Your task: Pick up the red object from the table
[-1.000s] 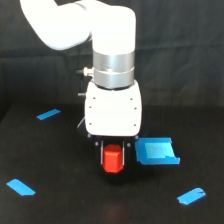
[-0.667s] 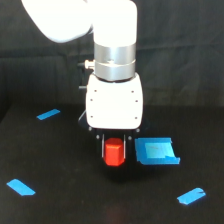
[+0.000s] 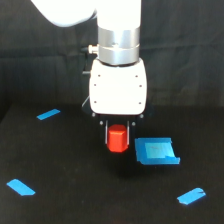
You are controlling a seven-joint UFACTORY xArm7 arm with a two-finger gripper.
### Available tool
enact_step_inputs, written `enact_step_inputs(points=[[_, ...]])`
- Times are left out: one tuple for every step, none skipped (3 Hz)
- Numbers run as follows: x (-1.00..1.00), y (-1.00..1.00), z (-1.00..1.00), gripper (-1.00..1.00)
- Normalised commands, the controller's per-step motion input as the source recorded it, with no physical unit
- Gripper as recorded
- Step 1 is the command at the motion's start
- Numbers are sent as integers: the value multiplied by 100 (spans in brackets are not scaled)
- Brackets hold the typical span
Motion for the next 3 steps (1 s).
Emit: enact_step_inputs(points=[[3, -5, 98, -100], [23, -9, 85, -91], [6, 1, 42, -100]])
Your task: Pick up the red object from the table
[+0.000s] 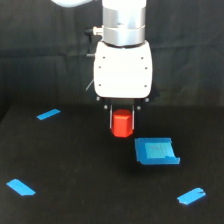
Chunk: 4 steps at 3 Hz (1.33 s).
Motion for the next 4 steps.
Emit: enact_step_inputs(points=[[2, -1, 7, -96], [12, 12, 6, -100], [0, 3, 5, -100], [8, -6, 14, -100]])
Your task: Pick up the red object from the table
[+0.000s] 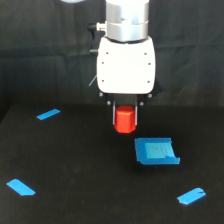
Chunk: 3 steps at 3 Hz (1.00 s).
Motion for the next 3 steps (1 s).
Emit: enact_step_inputs(points=[[6, 1, 5, -100], [4, 2, 12, -92], [9, 4, 10, -100]])
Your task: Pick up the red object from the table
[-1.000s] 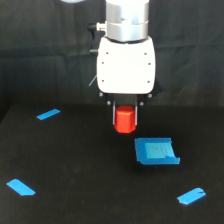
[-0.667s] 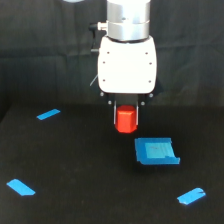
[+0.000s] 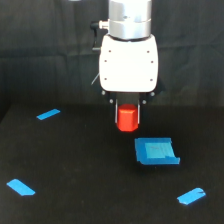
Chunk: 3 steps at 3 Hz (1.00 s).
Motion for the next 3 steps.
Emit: enact_step_inputs(points=[[5, 6, 11, -100], [12, -6, 1, -100], [2, -4, 2, -97]])
